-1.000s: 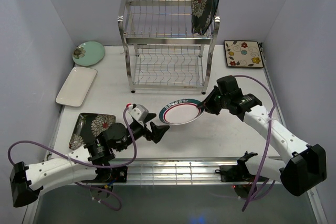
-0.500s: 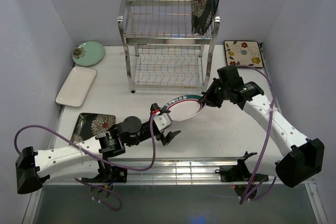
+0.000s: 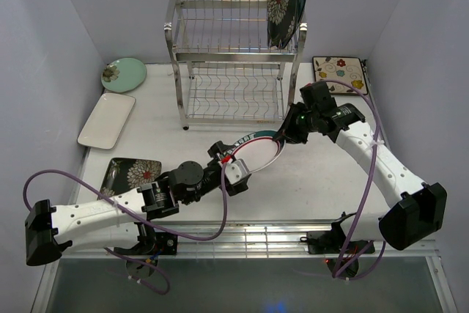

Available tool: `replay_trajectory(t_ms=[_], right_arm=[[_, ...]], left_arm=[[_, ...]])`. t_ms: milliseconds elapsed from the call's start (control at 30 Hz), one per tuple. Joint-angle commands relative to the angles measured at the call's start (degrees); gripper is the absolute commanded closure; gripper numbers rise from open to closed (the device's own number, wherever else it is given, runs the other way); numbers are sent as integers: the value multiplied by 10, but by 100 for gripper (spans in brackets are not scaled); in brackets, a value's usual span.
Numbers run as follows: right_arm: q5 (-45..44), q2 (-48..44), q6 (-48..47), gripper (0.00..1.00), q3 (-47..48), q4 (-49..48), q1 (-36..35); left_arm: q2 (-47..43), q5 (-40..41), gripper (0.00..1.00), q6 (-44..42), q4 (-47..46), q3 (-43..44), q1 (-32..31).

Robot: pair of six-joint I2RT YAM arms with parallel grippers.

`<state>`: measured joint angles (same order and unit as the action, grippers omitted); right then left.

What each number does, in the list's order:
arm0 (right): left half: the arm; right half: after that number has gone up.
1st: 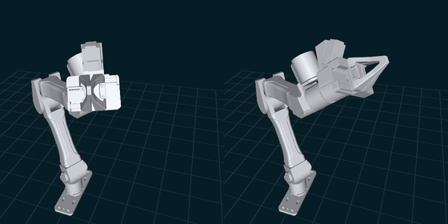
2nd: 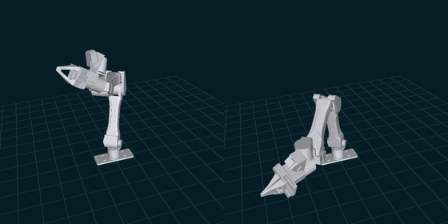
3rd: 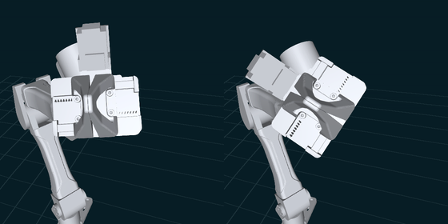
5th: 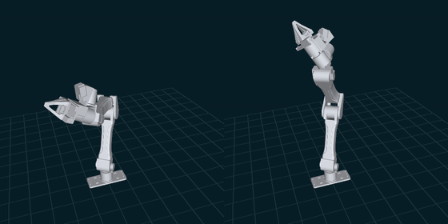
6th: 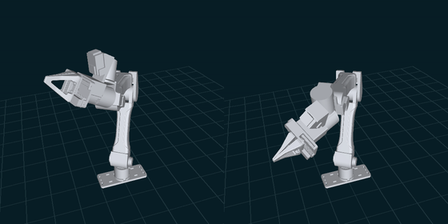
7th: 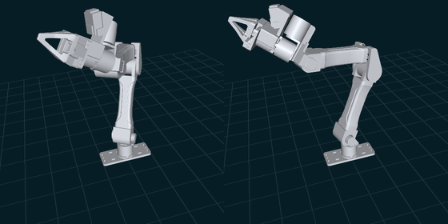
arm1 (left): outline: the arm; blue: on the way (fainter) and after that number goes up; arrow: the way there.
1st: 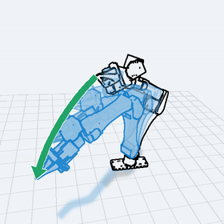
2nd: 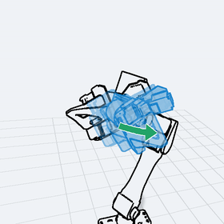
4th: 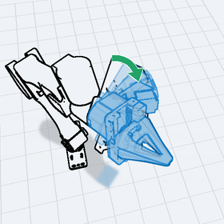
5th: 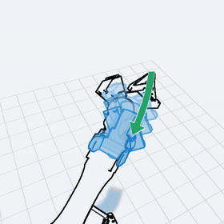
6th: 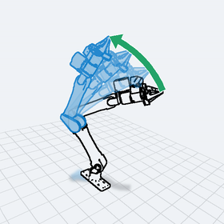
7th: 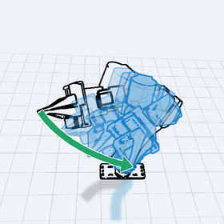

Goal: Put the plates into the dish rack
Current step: Pick up the plate at the center of the board.

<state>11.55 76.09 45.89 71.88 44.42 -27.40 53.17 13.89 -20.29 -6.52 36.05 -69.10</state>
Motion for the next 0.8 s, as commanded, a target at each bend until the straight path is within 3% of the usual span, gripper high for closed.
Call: replay_trajectory(t_ms=[0, 200, 333, 400, 500, 767], right_arm=[[31, -31, -20, 92, -10, -21, 1], [15, -55, -27, 92, -31, -28, 1], [23, -54, -31, 92, -32, -29, 1], [21, -54, -31, 92, -34, -29, 1], [16, -60, -31, 92, -37, -30, 1], [15, -56, -30, 92, -39, -31, 1]], left_arm=[[-3, 33, 2, -23, -12, 10, -3], [49, 12, 6, -25, -10, 14, -8], [97, 40, 18, -29, -7, 29, -16], [108, 62, 31, -29, -5, 34, -19], [101, 75, 38, -26, -5, 34, -20], [42, 43, 44, -12, -13, 17, -20]])
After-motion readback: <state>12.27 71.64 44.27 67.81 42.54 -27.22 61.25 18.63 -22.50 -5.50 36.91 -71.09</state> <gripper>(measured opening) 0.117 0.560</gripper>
